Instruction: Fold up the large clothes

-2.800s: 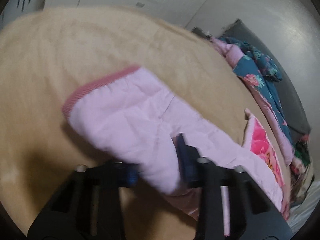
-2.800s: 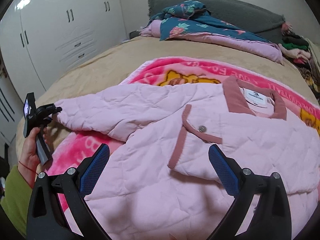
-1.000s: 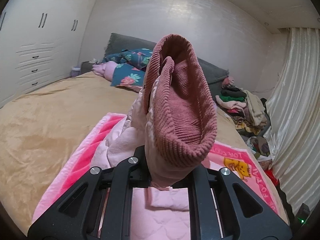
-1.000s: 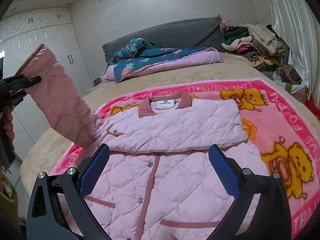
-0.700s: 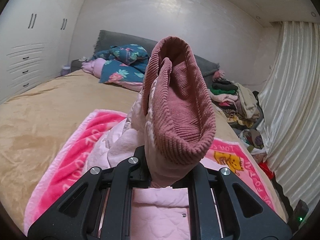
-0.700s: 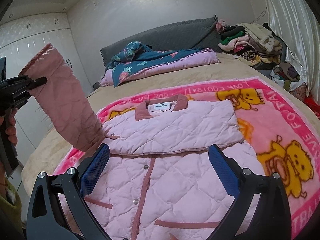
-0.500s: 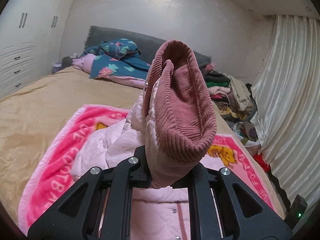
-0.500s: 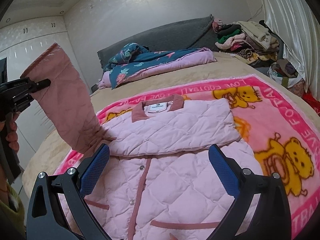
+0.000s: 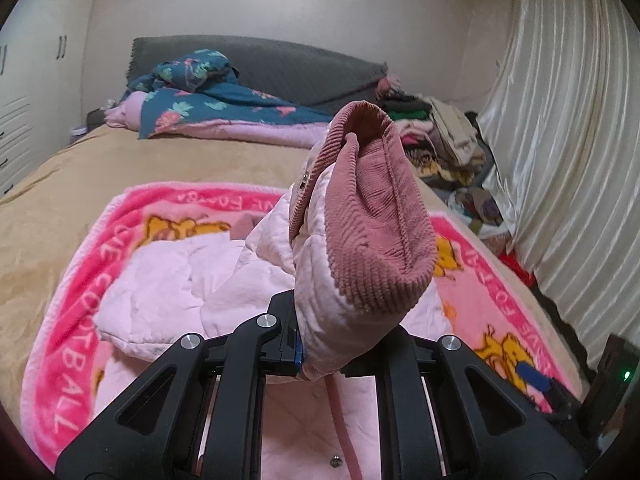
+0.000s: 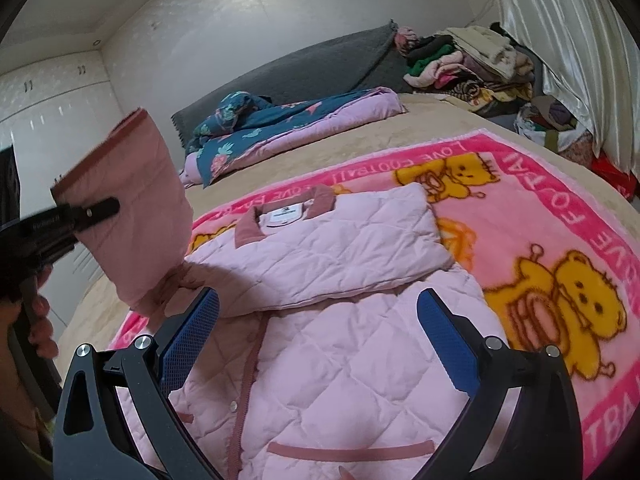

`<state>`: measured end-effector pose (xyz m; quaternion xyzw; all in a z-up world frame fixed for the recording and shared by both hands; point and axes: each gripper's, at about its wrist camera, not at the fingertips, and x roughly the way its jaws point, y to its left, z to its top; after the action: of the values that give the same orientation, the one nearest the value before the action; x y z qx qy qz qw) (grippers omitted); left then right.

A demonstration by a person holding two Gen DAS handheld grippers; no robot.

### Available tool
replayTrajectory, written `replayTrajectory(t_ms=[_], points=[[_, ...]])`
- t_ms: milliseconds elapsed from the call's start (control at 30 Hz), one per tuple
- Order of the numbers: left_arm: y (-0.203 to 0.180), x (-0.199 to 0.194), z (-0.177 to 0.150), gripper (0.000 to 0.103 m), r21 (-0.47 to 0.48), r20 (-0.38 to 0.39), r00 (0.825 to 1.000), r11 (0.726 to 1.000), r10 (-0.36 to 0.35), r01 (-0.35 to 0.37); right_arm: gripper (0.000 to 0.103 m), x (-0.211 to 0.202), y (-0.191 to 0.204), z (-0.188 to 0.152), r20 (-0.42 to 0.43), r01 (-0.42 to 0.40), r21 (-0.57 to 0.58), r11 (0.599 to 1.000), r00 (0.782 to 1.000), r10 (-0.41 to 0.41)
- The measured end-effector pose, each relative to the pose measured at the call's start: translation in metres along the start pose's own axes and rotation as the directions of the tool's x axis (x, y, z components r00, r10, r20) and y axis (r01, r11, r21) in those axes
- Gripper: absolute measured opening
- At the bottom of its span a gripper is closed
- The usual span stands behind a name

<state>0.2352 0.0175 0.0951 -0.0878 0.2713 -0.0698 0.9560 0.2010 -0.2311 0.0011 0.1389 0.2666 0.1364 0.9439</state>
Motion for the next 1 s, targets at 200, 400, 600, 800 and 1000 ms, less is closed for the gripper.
replayTrajectory(t_ms=[200,400,600,800,1000], points=[[-0.02,0.02,-0.017,0.005,0.049,-0.05,0.999,0.999,-0.014,0.016,0.099,0.003,-0.015,-0.001,-0.004,0.019,0.032,0.999,1.0,-0.019],[-0.036,0.039,-0.033,0.006,0.088,-0.102,0.994,0.996,-0.027,0.036,0.099,0.006,-0.03,-0.002,-0.009,0.04,0.059,0.997,0.999,-0.039],[-0.053,0.061,-0.054,0.008,0.142,-0.163,0.986,0.989,-0.026,0.049,0.099,0.01,-0.044,-0.004,-0.018,0.061,0.084,0.995,0.998,-0.06],[-0.071,0.08,-0.074,0.015,0.212,-0.225,0.974,0.976,0.005,0.044,0.099,0.011,-0.056,-0.005,-0.021,0.083,0.1,0.992,0.996,-0.081],[-0.086,0.095,-0.093,0.037,0.3,-0.28,0.959,0.953,0.05,0.037,0.099,0.012,-0.068,-0.007,-0.031,0.106,0.121,0.987,0.994,-0.103]])
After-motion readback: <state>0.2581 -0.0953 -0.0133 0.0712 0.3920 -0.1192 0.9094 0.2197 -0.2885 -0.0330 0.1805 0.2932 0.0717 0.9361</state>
